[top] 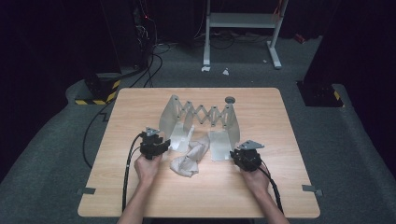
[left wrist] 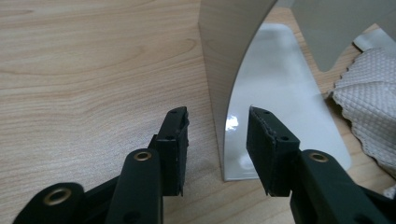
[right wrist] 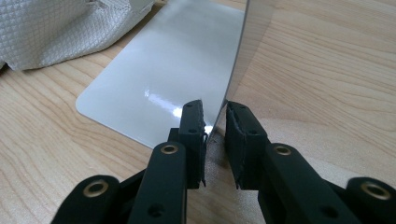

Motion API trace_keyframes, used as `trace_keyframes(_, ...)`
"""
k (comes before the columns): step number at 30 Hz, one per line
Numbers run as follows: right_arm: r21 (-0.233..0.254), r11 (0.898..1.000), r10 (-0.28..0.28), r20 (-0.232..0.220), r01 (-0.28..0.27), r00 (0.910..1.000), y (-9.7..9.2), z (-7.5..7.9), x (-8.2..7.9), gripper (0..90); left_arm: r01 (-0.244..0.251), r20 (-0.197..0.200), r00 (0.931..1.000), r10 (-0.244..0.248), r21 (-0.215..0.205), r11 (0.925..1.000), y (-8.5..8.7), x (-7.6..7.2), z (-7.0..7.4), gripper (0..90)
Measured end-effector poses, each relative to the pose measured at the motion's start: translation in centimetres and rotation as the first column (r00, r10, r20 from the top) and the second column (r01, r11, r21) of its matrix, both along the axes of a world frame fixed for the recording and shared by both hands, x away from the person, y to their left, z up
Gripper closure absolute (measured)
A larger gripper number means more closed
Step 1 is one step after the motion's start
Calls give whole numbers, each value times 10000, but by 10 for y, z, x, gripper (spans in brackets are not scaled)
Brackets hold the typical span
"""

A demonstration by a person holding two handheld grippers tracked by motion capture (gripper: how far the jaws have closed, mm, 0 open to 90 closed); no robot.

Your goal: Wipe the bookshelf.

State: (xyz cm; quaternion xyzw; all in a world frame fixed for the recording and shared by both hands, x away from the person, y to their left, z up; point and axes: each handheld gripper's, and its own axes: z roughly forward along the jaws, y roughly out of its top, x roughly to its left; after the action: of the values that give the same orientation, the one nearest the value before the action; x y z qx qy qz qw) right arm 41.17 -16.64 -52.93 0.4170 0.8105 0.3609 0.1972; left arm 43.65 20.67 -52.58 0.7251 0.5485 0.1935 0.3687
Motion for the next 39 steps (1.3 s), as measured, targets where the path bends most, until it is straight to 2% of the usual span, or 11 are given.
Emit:
trace_keyframes(7,-32,10000,-2,20,2,10000,0,0,0,771,70,77,9999,-73,452,9990,-4,1,-4,536)
trace_keyframes(11,-83,10000,14,65,-14,10000,1,0,0,771,32,258,9996,-59,1022,9948,-12,-2,-4,553)
trace_keyframes(15,-52,10000,12,34,-12,10000,0,0,-1,772,50,466,9989,-85,739,9972,-16,-2,-6,707)
trace_keyframes(16,-94,10000,18,70,-17,10000,1,0,-1,771,22,473,9989,-59,781,9969,-17,-2,-6,751)
trace_keyframes(21,-58,10000,14,43,-14,10000,0,0,0,764,-138,483,9988,108,625,9979,-13,-5,-7,864)
trace_keyframes(28,2,10000,-5,-22,5,10000,2,0,6,758,-264,473,9986,240,496,9984,-13,-10,-7,877)
trace_keyframes(31,-38,10000,-21,3,21,10000,2,0,8,753,-379,481,9982,351,581,9976,-15,-14,-7,880)
trace_keyframes(39,-125,9996,-263,81,264,9996,2,0,8,636,-574,512,9972,540,660,9962,-18,-26,-7,880)
